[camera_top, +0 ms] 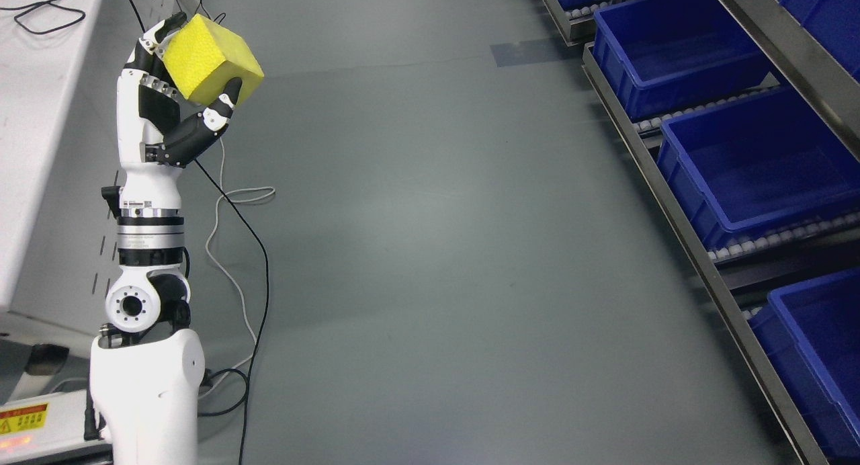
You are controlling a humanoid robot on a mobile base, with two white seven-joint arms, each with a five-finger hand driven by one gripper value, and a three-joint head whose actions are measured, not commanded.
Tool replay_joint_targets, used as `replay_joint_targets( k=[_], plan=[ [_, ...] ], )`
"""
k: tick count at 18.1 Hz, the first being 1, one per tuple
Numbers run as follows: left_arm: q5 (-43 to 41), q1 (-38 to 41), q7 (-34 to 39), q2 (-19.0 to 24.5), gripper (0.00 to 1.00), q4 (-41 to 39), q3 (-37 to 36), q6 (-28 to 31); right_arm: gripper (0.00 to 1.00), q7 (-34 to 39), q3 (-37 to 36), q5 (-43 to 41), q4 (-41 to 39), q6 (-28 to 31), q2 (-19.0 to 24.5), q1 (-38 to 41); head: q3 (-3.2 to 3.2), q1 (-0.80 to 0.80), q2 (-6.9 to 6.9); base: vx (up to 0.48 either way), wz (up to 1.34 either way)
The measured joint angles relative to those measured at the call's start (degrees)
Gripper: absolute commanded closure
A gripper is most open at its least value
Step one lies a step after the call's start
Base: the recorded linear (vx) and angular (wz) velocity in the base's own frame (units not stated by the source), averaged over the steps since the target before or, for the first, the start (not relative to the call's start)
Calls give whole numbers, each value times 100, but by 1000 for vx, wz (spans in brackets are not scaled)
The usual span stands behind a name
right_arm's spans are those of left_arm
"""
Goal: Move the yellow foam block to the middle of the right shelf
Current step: 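Hold the cube raised in the left hand while the robot turns toward the bins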
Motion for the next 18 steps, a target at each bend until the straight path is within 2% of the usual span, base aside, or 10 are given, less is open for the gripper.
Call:
replay_joint_targets(
  k=[3,9,18],
  plan=[
    [-15,-1,1,0,53,3,-35,11,0,0,0,0,0,0,0,0,0,0,0,366,-46],
    [-27,-1,1,0,62,7,-72,18,0,0,0,0,0,0,0,0,0,0,0,321,-4],
    [-30,-15,2,0,62,5,-118,25,0,0,0,0,0,0,0,0,0,0,0,314,15]
  ],
)
